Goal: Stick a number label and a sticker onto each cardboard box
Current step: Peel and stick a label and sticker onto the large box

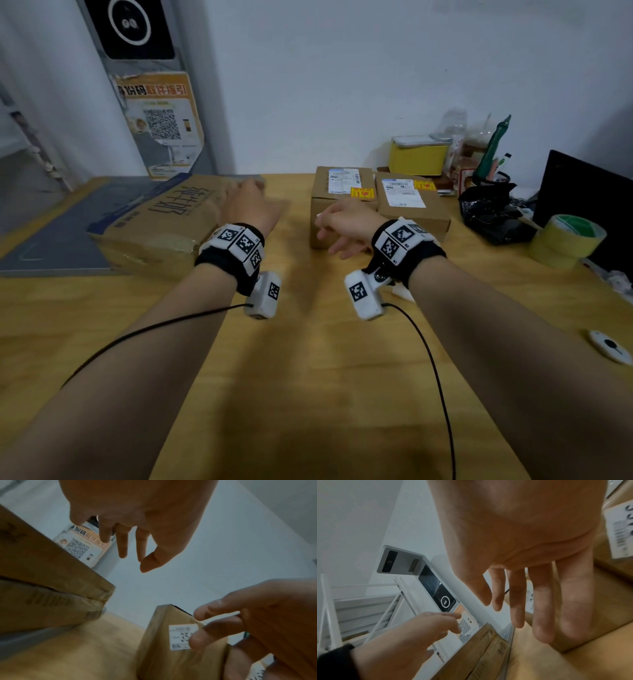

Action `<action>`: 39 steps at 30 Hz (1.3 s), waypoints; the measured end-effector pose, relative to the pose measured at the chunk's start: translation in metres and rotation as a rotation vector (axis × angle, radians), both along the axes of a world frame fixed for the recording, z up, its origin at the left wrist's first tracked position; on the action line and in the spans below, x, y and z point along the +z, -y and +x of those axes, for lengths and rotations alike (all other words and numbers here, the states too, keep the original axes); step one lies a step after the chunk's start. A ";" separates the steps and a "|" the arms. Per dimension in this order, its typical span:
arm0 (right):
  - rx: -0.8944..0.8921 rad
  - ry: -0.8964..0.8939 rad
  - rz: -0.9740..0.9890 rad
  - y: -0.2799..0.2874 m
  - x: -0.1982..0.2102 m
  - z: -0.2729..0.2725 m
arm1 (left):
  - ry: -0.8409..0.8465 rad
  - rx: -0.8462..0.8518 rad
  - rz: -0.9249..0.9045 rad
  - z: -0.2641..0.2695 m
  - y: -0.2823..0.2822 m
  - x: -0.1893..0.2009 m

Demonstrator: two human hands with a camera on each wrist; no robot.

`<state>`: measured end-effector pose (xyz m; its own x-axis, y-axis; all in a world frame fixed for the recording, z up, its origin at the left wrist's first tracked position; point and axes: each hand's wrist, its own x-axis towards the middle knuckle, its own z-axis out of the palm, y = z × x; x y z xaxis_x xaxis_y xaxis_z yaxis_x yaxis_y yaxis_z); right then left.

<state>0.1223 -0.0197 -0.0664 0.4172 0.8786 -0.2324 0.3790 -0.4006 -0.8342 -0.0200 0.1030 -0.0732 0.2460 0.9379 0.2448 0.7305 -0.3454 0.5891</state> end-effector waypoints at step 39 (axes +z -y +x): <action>0.038 0.120 -0.052 -0.037 0.000 -0.067 | -0.280 0.191 -0.374 -0.076 -0.017 0.009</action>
<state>0.0548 0.0171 -0.0660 0.4115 0.8823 -0.2283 0.4908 -0.4256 -0.7603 -0.0964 0.1199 -0.0645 0.0696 0.9834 -0.1673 0.9076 0.0072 0.4198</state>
